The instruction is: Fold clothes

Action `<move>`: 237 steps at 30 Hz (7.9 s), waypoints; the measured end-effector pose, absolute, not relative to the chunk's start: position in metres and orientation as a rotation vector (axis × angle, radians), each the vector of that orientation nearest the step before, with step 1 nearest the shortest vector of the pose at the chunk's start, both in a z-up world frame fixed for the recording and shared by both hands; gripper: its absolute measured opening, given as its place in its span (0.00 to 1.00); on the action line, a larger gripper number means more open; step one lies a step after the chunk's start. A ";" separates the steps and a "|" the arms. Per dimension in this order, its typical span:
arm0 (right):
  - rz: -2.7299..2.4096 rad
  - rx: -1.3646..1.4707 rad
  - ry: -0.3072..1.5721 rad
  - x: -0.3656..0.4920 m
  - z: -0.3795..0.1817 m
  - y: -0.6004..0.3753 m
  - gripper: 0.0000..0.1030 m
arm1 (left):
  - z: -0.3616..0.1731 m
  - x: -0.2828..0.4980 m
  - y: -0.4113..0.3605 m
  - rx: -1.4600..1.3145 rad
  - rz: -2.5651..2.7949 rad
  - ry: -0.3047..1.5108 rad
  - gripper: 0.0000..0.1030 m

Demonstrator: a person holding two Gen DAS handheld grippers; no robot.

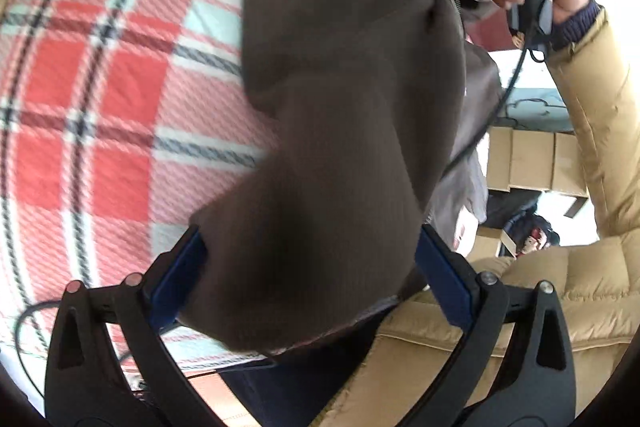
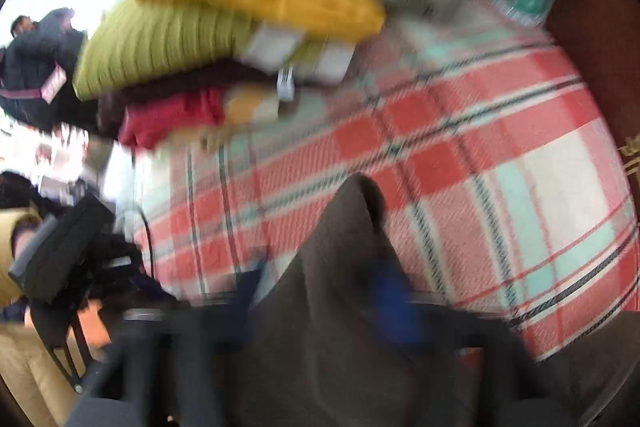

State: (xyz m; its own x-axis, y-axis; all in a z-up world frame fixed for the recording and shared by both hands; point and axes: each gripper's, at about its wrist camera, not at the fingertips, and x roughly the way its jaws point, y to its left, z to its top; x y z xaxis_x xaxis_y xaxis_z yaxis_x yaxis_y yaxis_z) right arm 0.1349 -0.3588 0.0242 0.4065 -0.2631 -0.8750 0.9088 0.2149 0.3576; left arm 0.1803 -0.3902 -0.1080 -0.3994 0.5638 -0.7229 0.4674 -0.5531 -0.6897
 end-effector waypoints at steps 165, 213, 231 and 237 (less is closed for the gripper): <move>-1.849 1.096 0.387 -0.207 0.028 -0.101 0.08 | -0.033 -0.063 -0.430 -1.772 2.273 -1.001 0.27; -1.500 1.678 -0.314 0.155 -0.081 0.119 0.19 | -0.071 0.203 -0.461 -1.903 2.385 -1.095 0.47; -1.677 1.912 0.038 0.133 -0.056 0.172 0.09 | -0.060 0.239 -0.394 -1.752 2.096 -1.204 0.77; -1.592 1.908 0.061 0.143 -0.048 0.145 0.10 | -0.090 0.215 -0.390 -1.770 2.058 -1.244 0.63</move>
